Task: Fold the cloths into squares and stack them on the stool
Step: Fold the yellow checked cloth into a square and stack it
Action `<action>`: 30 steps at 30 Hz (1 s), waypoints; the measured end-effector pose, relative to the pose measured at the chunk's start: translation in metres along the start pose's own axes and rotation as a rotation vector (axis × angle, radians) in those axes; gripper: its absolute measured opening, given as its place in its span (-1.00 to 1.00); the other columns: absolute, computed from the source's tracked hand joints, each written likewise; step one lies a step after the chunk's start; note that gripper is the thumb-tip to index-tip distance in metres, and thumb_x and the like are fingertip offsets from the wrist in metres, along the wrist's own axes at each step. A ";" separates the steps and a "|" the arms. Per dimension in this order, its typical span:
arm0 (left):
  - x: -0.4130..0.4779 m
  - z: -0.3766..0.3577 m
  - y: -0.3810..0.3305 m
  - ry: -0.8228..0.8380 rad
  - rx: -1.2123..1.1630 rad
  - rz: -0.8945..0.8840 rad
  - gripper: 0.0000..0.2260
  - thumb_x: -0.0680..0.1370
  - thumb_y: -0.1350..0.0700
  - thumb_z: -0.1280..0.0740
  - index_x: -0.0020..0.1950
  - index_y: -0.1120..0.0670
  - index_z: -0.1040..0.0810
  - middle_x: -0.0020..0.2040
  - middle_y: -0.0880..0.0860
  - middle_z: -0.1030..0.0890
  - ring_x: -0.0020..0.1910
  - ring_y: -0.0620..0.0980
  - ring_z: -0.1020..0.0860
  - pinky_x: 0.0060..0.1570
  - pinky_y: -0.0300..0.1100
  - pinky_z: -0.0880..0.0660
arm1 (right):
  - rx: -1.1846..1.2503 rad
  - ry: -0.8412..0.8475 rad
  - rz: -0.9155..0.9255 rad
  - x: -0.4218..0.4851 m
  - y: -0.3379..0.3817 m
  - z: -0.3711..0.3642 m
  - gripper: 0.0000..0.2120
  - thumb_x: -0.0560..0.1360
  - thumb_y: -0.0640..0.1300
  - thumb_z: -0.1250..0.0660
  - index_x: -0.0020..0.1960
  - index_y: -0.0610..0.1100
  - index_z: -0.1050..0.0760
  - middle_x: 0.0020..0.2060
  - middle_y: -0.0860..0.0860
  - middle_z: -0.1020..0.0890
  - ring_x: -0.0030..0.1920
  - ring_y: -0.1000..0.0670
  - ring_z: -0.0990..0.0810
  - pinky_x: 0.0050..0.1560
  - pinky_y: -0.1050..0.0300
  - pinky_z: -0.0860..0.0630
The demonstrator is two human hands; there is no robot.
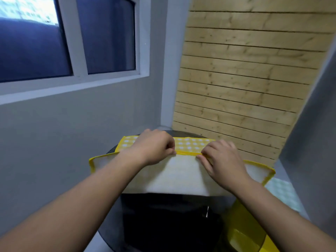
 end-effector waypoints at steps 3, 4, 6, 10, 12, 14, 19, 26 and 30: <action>0.020 -0.027 0.018 -0.007 0.081 0.055 -0.84 0.59 -0.09 -0.28 -0.03 -0.06 -0.60 0.01 -0.07 -0.67 0.08 0.02 -0.57 0.09 -0.08 -0.36 | 0.045 0.067 -0.092 0.012 -0.024 -0.034 -0.70 0.52 0.12 -0.13 -0.16 0.03 -0.57 -0.19 0.10 -0.60 -0.03 -0.06 -0.54 0.06 0.02 -0.27; 0.025 -0.039 0.026 0.012 0.070 0.085 -0.84 0.60 -0.08 -0.26 -0.03 -0.06 -0.58 0.01 -0.07 -0.67 0.08 0.03 -0.57 0.07 -0.08 -0.34 | 0.081 0.118 -0.134 0.015 -0.033 -0.051 -0.73 0.54 0.11 -0.15 -0.11 0.04 -0.58 -0.15 0.10 -0.60 0.03 -0.05 -0.52 0.12 0.03 -0.23; 0.032 -0.066 0.045 0.055 -0.006 0.161 -0.85 0.61 -0.05 -0.25 -0.04 -0.04 -0.57 -0.01 -0.06 -0.67 0.07 0.05 -0.57 0.02 -0.09 -0.33 | 0.184 0.264 -0.242 0.018 -0.051 -0.087 -0.81 0.57 0.07 -0.20 -0.01 0.05 -0.57 -0.04 0.10 -0.59 0.15 -0.03 -0.46 0.23 0.02 -0.16; 0.039 -0.112 0.073 0.090 -0.139 0.291 -0.83 0.58 -0.04 -0.27 -0.13 0.00 -0.55 -0.11 -0.08 -0.64 -0.01 0.06 -0.55 0.02 -0.08 -0.36 | 0.333 0.372 -0.377 0.020 -0.067 -0.137 -0.83 0.55 0.01 -0.22 -0.10 0.02 -0.56 -0.10 0.13 -0.59 0.14 -0.02 -0.47 0.24 0.01 -0.21; 0.041 -0.126 0.081 0.072 -0.147 0.322 -0.83 0.57 -0.04 -0.26 -0.17 -0.01 -0.53 -0.13 -0.10 -0.63 0.01 0.04 -0.53 0.08 -0.06 -0.34 | 0.370 0.394 -0.417 0.021 -0.072 -0.153 -0.81 0.55 0.00 -0.22 -0.16 0.01 -0.56 -0.17 0.13 -0.59 0.07 -0.01 -0.48 0.25 0.02 -0.24; 0.042 -0.137 0.088 0.052 -0.149 0.344 -0.83 0.55 -0.05 -0.26 -0.18 -0.03 -0.54 -0.12 -0.11 -0.62 0.04 0.03 -0.50 0.09 -0.05 -0.33 | 0.403 0.443 -0.432 0.020 -0.075 -0.170 -0.81 0.56 0.02 -0.24 -0.18 0.02 -0.54 -0.14 0.13 -0.59 0.05 -0.02 -0.50 0.26 0.01 -0.24; 0.041 -0.159 0.101 0.052 -0.168 0.392 -0.84 0.55 -0.10 -0.29 -0.20 -0.09 -0.50 -0.09 -0.08 -0.57 0.09 0.05 -0.45 0.13 -0.03 -0.35 | 0.418 0.448 -0.430 0.019 -0.082 -0.196 -0.84 0.53 0.09 -0.30 -0.20 0.10 -0.51 -0.05 0.07 -0.54 0.12 -0.04 -0.47 0.20 0.00 -0.28; 0.041 -0.160 0.106 -0.011 -0.198 0.439 -0.87 0.57 -0.04 -0.27 -0.08 -0.05 -0.58 -0.08 -0.09 -0.57 0.10 0.04 -0.46 0.13 -0.02 -0.34 | 0.432 0.390 -0.454 0.020 -0.088 -0.206 -0.83 0.51 0.08 -0.34 -0.20 0.04 -0.48 -0.10 0.08 -0.52 0.07 -0.04 -0.47 0.17 0.02 -0.24; 0.039 -0.162 0.108 -0.039 -0.224 0.460 -0.87 0.59 -0.02 -0.26 -0.08 -0.06 -0.58 -0.07 -0.10 -0.56 0.09 0.03 -0.46 0.15 -0.01 -0.32 | 0.433 0.382 -0.459 0.020 -0.089 -0.208 -0.83 0.52 0.07 -0.33 -0.21 0.04 -0.47 -0.11 0.08 -0.53 0.07 -0.04 -0.47 0.14 0.03 -0.23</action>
Point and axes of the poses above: each hand's wrist, its own x-axis towards the middle knuckle, its own z-axis out of the back of the hand, y = z × x, the point moved 10 cm from there along x, towards the middle knuckle
